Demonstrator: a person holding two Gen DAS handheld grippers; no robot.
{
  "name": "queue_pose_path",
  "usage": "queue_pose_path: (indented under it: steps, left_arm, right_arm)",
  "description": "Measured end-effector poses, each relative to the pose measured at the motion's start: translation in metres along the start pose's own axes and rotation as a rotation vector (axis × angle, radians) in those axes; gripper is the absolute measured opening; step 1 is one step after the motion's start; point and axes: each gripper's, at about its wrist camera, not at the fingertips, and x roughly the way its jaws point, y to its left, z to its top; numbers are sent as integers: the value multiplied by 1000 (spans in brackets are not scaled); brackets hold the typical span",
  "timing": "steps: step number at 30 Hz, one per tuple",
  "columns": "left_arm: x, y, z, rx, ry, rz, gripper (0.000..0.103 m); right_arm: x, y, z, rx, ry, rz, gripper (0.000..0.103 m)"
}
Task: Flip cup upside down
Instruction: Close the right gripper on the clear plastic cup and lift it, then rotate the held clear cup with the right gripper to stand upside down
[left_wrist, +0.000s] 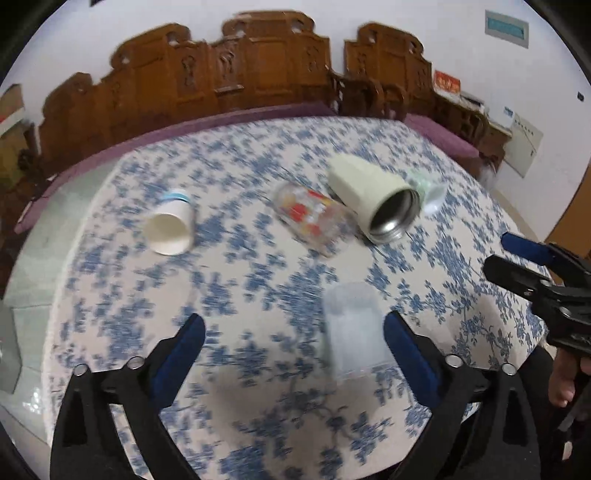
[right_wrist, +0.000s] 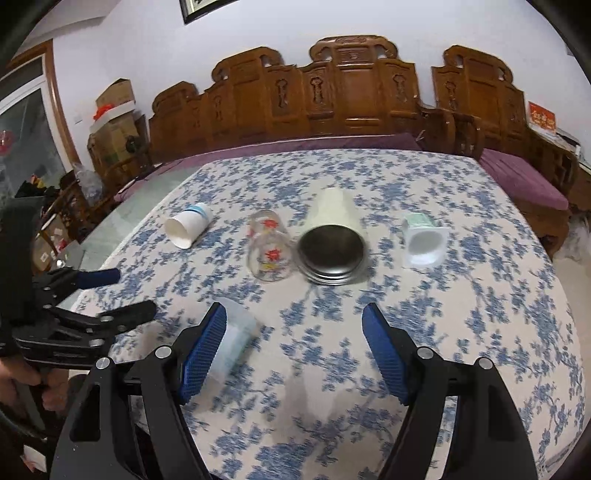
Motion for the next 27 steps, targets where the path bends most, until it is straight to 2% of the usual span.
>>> queue_pose_path:
  steps: [5,12,18,27]
  left_arm:
    - [-26,30,-7,-37,-48,57,95]
    - [-46,66,-18,-76,-96,123,95]
    - [-47,81,-29,-95,-89,131,95]
    - [-36,83,-37,-101,-66,119,95]
  right_arm:
    - [20,23,12,-17,66,32,78]
    - [68,53,18,18,249,100,75]
    - [116,55,11,118,433,110,73]
    - [149,41,8,227,552,115,73]
